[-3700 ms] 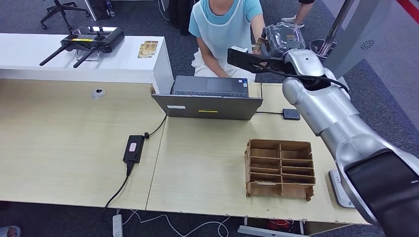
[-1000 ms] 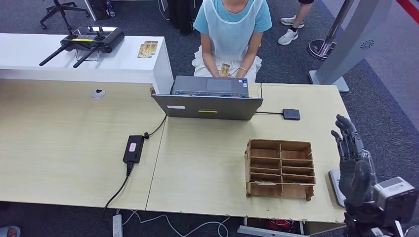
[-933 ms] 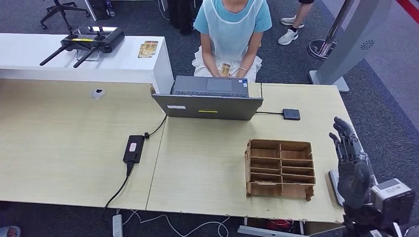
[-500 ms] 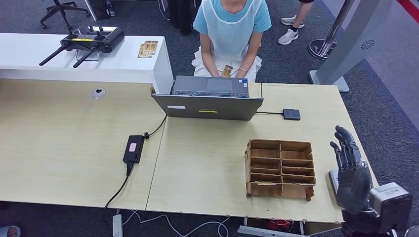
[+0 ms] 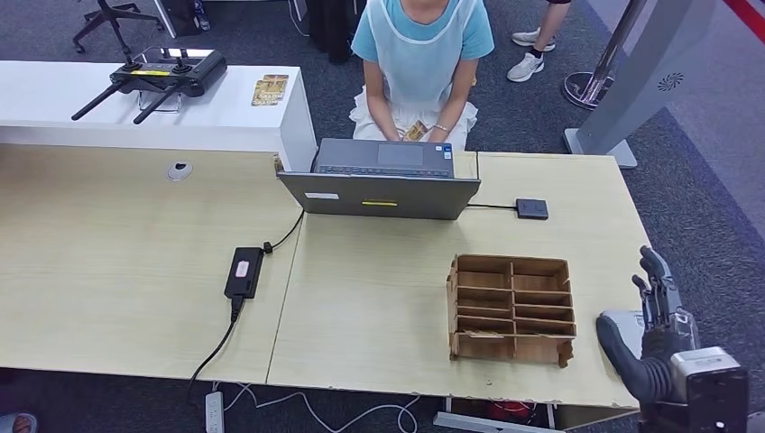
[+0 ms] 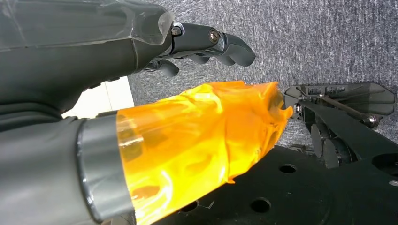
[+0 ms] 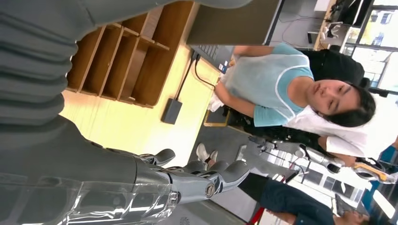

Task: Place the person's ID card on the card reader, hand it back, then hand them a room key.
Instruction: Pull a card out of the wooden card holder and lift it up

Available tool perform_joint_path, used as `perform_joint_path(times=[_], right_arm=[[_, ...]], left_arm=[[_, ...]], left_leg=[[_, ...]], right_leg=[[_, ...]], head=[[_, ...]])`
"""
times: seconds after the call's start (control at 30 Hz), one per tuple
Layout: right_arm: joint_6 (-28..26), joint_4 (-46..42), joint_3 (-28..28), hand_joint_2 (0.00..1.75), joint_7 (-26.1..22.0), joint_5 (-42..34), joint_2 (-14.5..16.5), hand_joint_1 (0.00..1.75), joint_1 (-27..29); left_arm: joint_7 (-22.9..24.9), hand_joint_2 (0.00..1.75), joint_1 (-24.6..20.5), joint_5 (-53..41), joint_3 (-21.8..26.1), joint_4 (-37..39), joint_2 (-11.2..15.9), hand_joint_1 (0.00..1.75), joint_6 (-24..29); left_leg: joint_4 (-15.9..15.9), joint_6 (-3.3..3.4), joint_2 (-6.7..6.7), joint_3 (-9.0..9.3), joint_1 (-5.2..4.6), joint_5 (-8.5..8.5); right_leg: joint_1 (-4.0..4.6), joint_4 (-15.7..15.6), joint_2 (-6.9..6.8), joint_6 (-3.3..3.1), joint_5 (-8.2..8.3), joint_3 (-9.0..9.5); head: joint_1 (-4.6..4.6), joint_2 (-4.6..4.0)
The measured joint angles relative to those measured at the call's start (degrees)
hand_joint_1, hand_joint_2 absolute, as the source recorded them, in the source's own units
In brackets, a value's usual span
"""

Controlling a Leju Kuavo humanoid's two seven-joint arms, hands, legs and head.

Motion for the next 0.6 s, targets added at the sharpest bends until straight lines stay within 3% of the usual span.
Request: perform_joint_path(times=[0.37,0.6], right_arm=[[-0.6,-0.3,0.0,1.75,0.7,2.9,0.1,0.00,0.8],[-5.2,-0.7,0.6,1.75,4.6,16.1,-1.5,0.00,1.7]], left_arm=[[0.0,0.00,0.0,0.0,0.0,0.3,-0.2,0.00,0.0],[0.0,0.00,0.0,0.3,0.0,0.6,-0.2,0.00,-0.4]], left_leg=[[0.0,0.00,0.04,0.01,0.00,0.00],[0.0,0.00,0.04,0.00,0.00,0.00]], right_leg=[[0.00,0.0,0.00,0.00,0.00,0.00],[0.00,0.0,0.01,0.00,0.00,0.00]], head=[[-0.01,0.01],[0.02,0.02]])
